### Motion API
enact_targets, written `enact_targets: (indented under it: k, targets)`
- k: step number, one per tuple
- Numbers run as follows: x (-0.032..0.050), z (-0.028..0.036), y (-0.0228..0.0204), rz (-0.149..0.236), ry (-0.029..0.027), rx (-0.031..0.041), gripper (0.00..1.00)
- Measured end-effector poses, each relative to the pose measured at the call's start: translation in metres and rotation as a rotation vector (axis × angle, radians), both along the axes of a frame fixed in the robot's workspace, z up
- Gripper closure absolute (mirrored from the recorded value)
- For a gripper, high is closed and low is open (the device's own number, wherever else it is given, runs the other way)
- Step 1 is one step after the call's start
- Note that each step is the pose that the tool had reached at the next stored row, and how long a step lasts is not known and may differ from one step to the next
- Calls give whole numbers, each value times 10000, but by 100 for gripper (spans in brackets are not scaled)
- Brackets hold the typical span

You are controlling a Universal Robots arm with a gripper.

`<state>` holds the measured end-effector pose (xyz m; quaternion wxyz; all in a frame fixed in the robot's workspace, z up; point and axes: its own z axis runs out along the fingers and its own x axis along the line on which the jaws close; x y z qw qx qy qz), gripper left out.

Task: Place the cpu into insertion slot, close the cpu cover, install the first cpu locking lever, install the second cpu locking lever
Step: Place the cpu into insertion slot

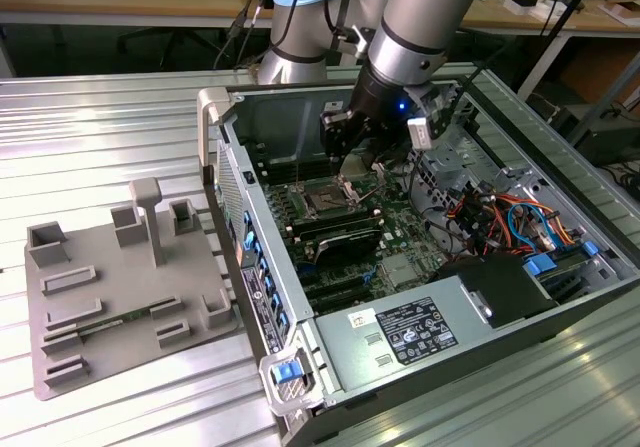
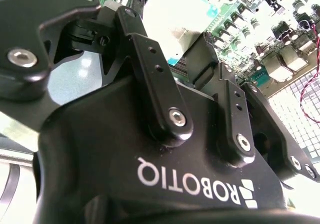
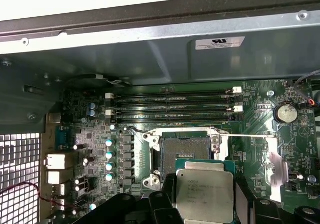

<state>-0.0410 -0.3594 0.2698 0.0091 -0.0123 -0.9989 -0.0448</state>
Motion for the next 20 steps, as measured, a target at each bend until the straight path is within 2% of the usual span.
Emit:
enact_targets:
  k: [20]
  targets:
    - [0,-38,0,0,0,0,45]
